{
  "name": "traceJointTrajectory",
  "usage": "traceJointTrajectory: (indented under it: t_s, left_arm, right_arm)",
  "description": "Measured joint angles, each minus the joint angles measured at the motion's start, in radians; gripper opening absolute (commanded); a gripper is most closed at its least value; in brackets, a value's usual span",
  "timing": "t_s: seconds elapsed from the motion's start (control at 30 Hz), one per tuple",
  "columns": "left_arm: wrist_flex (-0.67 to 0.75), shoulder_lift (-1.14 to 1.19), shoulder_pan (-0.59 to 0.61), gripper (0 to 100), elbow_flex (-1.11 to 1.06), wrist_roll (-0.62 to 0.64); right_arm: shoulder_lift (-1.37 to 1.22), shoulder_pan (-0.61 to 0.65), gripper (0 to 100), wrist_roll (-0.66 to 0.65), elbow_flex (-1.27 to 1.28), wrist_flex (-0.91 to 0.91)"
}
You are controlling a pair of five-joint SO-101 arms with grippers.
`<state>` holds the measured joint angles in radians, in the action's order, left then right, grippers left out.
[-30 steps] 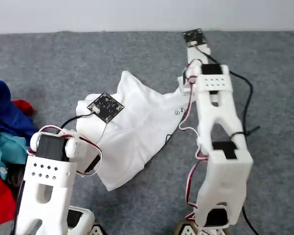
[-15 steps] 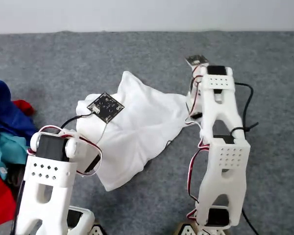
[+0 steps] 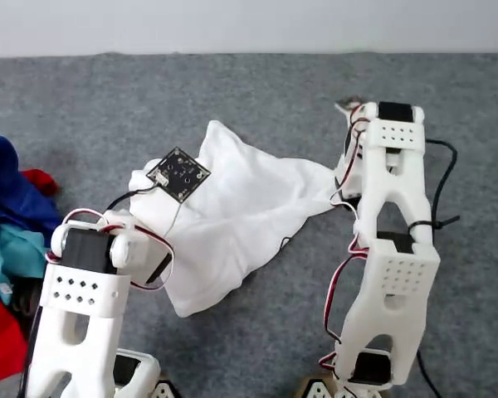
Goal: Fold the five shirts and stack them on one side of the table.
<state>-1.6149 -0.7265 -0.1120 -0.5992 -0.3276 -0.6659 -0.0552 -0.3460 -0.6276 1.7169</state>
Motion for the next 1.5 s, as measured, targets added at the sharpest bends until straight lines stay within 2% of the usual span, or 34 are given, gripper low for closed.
traceJointTrajectory:
  t_s: [0.1, 0.43, 0.8, 1.0, 1.27, 1.37, 1.5]
  left_arm:
    - [0.0, 0.0, 0.0, 1, 0.028, 0.0]
    - [0.0, 0.0, -0.054, 1, 0.037, -0.012]
    - [0.0, 0.0, -0.058, 1, 0.037, -0.012]
    - [0.0, 0.0, -0.058, 1, 0.037, -0.012]
    - [0.003, 0.0, -0.058, 1, 0.02, -0.012]
    - [0.003, 0.0, -0.058, 1, 0.002, -0.012]
    - [0.003, 0.0, -0.058, 1, 0.0, -0.012]
  right_arm:
    - [0.015, 0.017, 25.8, 0.002, -0.037, 0.0]
    - [-0.044, 0.14, 24.6, 0.0, -0.092, -0.008]
    - [-0.169, 0.144, 24.3, 0.021, -0.092, -0.086]
    - [-0.184, 0.144, 11.3, 0.021, -0.092, -0.109]
    - [-0.184, 0.147, 8.3, 0.021, -0.092, -0.133]
    - [-0.184, 0.149, 0.8, 0.021, -0.092, -0.133]
    - [-0.184, 0.149, 0.9, -0.015, -0.092, -0.129]
